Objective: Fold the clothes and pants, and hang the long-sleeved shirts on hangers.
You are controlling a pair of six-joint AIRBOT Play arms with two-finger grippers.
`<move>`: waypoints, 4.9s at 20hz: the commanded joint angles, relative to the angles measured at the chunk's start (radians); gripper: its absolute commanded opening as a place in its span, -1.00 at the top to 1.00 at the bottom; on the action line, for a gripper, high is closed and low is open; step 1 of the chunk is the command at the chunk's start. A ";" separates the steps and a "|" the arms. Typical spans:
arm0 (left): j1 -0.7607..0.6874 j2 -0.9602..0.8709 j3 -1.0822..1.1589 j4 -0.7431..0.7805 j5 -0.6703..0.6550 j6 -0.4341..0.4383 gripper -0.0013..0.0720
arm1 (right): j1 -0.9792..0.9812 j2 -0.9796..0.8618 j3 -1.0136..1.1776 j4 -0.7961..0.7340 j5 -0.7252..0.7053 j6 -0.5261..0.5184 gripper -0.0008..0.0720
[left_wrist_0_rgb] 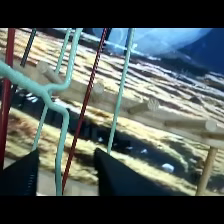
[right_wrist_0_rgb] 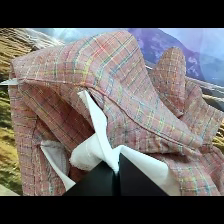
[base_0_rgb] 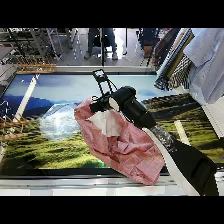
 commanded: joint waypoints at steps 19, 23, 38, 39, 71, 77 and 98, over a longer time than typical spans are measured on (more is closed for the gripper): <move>-0.007 0.027 0.000 -0.010 -0.031 0.004 0.80 | 0.001 0.001 0.000 0.001 0.065 0.007 0.91; -0.008 0.044 0.000 -0.022 -0.044 0.005 0.92 | 0.001 0.005 0.001 0.001 0.070 0.007 0.91; -0.019 0.449 0.000 -0.888 -0.171 0.386 0.93 | -0.002 0.008 0.003 -0.084 0.054 0.007 0.91; -0.024 0.468 0.000 -0.980 -0.247 0.457 0.93 | -0.006 0.011 0.003 -0.100 0.050 0.007 0.91; -0.456 0.125 0.000 -1.300 -0.680 0.704 0.94 | 0.060 0.071 0.003 -0.159 0.069 -0.088 0.91; -0.473 0.180 0.000 -1.301 -0.437 0.808 0.94 | 0.100 0.089 0.003 -0.161 0.074 -0.090 0.91; -0.712 0.095 -0.012 -1.799 -0.451 1.068 0.94 | 0.156 0.261 0.003 -0.227 0.299 -0.320 0.01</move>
